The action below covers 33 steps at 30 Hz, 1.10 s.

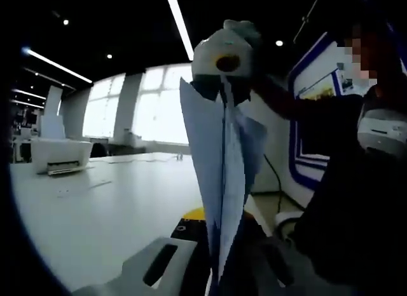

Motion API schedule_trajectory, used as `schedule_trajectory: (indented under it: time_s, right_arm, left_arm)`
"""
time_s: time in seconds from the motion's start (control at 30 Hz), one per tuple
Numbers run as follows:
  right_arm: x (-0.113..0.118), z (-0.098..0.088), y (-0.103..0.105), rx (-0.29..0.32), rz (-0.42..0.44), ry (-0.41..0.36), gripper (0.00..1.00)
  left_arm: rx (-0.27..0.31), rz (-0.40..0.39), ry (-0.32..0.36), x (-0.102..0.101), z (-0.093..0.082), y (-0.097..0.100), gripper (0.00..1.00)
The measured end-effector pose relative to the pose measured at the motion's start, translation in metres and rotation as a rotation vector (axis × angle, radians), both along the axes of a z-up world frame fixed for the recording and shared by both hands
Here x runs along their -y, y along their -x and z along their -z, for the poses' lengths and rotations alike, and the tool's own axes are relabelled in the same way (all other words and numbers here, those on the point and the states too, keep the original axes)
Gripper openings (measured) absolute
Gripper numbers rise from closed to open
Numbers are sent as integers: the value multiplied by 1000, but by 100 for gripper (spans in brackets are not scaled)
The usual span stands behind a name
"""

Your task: Organize the stack of printing papers by aligning and flattening the scattered papers on the table

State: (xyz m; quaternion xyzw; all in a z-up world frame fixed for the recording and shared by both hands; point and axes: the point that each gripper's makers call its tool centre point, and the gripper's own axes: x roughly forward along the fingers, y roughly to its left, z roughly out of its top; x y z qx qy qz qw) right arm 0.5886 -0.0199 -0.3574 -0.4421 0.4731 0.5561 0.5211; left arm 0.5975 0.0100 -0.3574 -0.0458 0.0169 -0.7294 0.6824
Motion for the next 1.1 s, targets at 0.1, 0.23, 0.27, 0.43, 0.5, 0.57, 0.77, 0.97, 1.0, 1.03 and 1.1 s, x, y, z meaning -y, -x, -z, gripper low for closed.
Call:
schedule_trajectory:
  time_s: [0.1, 0.23, 0.27, 0.43, 0.5, 0.57, 0.77, 0.97, 1.0, 1.03, 1.1]
  right_arm:
    - [-2, -8, 3, -13, 18, -80, 0]
    - [2, -36, 3, 10, 85, -280, 0]
    - [5, -41, 3, 15, 101, -320, 0]
    - [25, -61, -5, 78, 156, -455, 0]
    - [30, -69, -8, 90, 171, -516, 0]
    - [32, -79, -8, 100, 190, -595, 0]
    - [39, -100, -11, 140, 231, -792, 0]
    - [41, -107, -10, 132, 262, -1009, 0]
    - [42, -107, -10, 137, 266, -1040, 0]
    - [42, -107, -11, 143, 270, -1071, 0]
    - [45, -107, -11, 138, 283, -1136, 0]
  left_arm:
    - [-33, -10, 59, -4, -10, -4, 11]
    - [-105, -77, 63, -11, -11, -19, 39]
    - [-106, -78, 65, -12, -11, -20, 41]
    - [-115, -93, 94, -14, -14, -21, 48]
    - [-129, -92, 125, -14, -17, -23, 49]
    - [-143, -94, 143, -13, -18, -25, 49]
    - [-152, -92, 169, 1, -15, -22, 49]
    - [-157, -84, 202, 18, -20, -26, 49]
    - [-159, -83, 204, 21, -21, -28, 48]
    - [-160, -81, 207, 24, -21, -30, 48]
    - [-163, -77, 212, 28, -24, -34, 45]
